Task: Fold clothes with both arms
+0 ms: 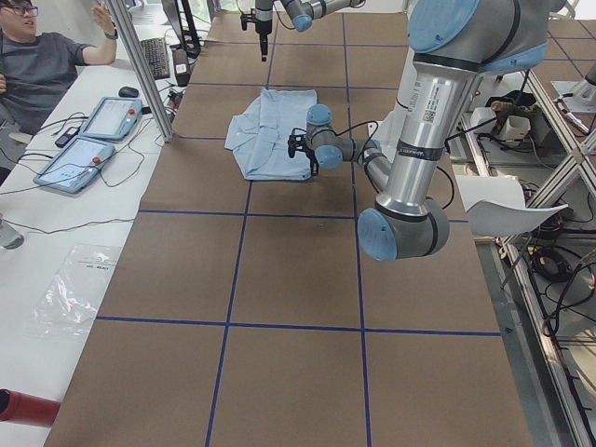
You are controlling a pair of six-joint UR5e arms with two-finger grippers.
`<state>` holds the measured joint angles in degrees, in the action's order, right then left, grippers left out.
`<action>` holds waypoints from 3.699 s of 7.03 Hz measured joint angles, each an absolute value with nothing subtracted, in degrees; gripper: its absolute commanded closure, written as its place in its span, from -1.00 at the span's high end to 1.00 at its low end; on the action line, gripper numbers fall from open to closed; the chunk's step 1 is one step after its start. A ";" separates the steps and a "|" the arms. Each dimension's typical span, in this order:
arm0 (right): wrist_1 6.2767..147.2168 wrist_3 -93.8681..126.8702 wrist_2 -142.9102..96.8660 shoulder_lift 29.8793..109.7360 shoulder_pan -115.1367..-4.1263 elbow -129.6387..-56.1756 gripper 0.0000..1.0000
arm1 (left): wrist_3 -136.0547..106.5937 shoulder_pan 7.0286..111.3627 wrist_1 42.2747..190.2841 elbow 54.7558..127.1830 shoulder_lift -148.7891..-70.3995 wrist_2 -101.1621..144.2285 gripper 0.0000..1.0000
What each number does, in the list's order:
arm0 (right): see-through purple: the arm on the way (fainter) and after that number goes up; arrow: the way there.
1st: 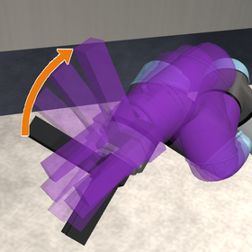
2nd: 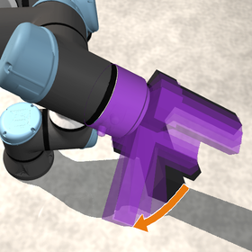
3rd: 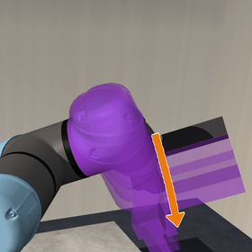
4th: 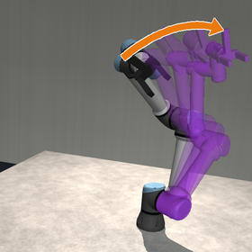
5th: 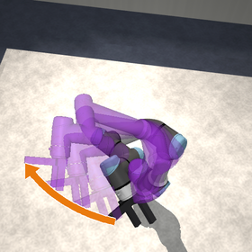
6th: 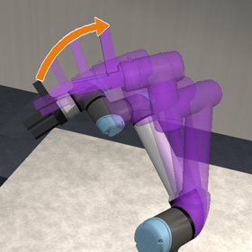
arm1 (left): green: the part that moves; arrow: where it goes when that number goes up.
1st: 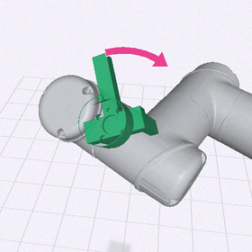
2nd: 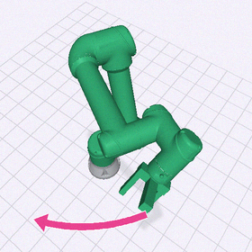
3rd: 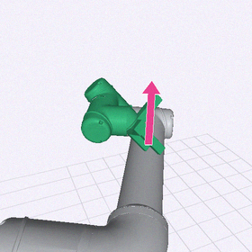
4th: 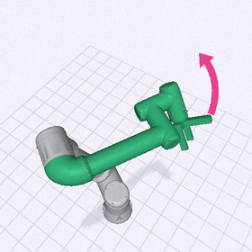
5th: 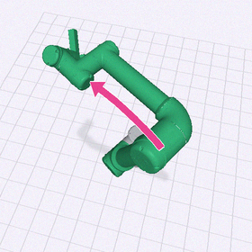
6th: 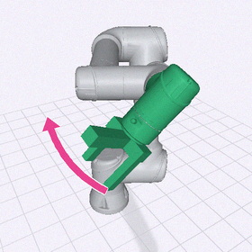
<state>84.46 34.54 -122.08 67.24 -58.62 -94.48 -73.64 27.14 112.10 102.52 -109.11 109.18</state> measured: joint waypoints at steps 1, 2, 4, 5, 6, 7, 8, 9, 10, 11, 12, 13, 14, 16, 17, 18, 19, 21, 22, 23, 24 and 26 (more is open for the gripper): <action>84.46 34.54 -122.08 67.29 -58.62 -94.48 0.99 | -73.63 27.35 112.08 102.88 -109.17 109.14 -1.00; 84.46 34.54 -122.08 67.31 -58.62 -94.47 0.99 | -73.44 28.15 111.99 103.18 -109.01 109.05 -1.00; 84.46 34.58 -122.08 67.31 -58.62 -94.41 0.99 | -70.45 32.08 111.62 103.51 -107.10 108.97 -1.00; 84.46 34.72 -122.08 67.27 -58.62 -94.41 0.99 | -67.03 34.74 111.53 103.11 -106.07 108.93 -1.00; 84.46 34.93 -122.08 67.18 -58.61 -94.47 0.99 | -62.70 37.97 111.43 101.70 -105.62 108.89 -1.00; 84.46 35.14 -122.08 67.00 -58.57 -94.52 0.99 | -57.65 41.50 111.42 98.97 -105.90 108.63 -1.00; 84.46 35.32 -122.10 66.77 -58.52 -94.55 1.00 | -52.73 45.04 111.52 94.69 -107.96 108.13 -1.00; 84.46 35.62 -122.14 66.56 -58.43 -94.59 0.99 | -49.35 48.01 111.76 88.86 -112.04 107.72 -1.00; 84.42 36.10 -122.18 66.41 -58.32 -94.69 1.00 | -47.36 50.21 112.58 82.04 -116.93 107.52 -1.00; 84.35 36.72 -122.24 66.32 -58.16 -94.94 1.00 | -45.46 51.92 113.97 74.78 -122.08 107.24 -1.00; 84.31 37.55 -122.30 66.30 -57.83 -95.38 1.00 | -42.81 53.49 115.16 68.04 -126.80 106.63 -0.79; 84.30 38.92 -122.31 66.22 -57.12 -96.01 1.00 | -38.65 55.12 116.00 64.13 -129.54 106.24 0.98; 84.29 41.49 -122.01 65.83 -55.48 -96.47 1.00 | -34.37 56.45 117.68 62.72 -130.11 106.54 1.00; 84.40 50.90 -118.63 62.12 -50.00 -95.77 0.98 | -31.13 57.92 121.95 65.30 -126.61 112.01 1.00; 84.44 57.85 -116.17 57.97 -47.04 -93.07 0.94 | -31.06 58.31 122.72 68.28 -124.09 114.87 1.00; 84.27 65.65 -113.01 52.27 -44.26 -88.28 0.92 | -32.33 58.49 122.95 71.58 -121.68 116.14 1.00; 82.48 72.65 -109.39 46.97 -41.75 -82.48 0.91 | -34.65 58.50 122.89 74.72 -119.57 116.64 1.00; 73.42 83.57 -101.91 40.36 -37.66 -71.57 0.84 | -39.18 58.12 122.69 78.48 -117.48 116.88 1.00; 70.75 87.39 -98.78 38.78 -36.25 -68.37 0.79 | -40.97 57.90 122.74 79.17 -117.26 116.89 1.00; 69.62 90.21 -96.54 38.04 -35.28 -66.69 0.77 | -41.82 57.71 122.76 79.47 -117.20 116.89 1.00; 69.22 91.72 -95.23 37.73 -34.56 -65.68 0.75 | -42.13 57.57 122.78 79.53 -117.18 116.89 1.00; 69.09 92.50 -92.87 37.63 -33.29 -64.29 0.39 | -42.26 57.44 122.78 79.49 -117.16 116.89 1.00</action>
<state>69.09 92.50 -92.87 37.63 -33.29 -64.29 -42.26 57.44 122.78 79.49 -117.16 116.89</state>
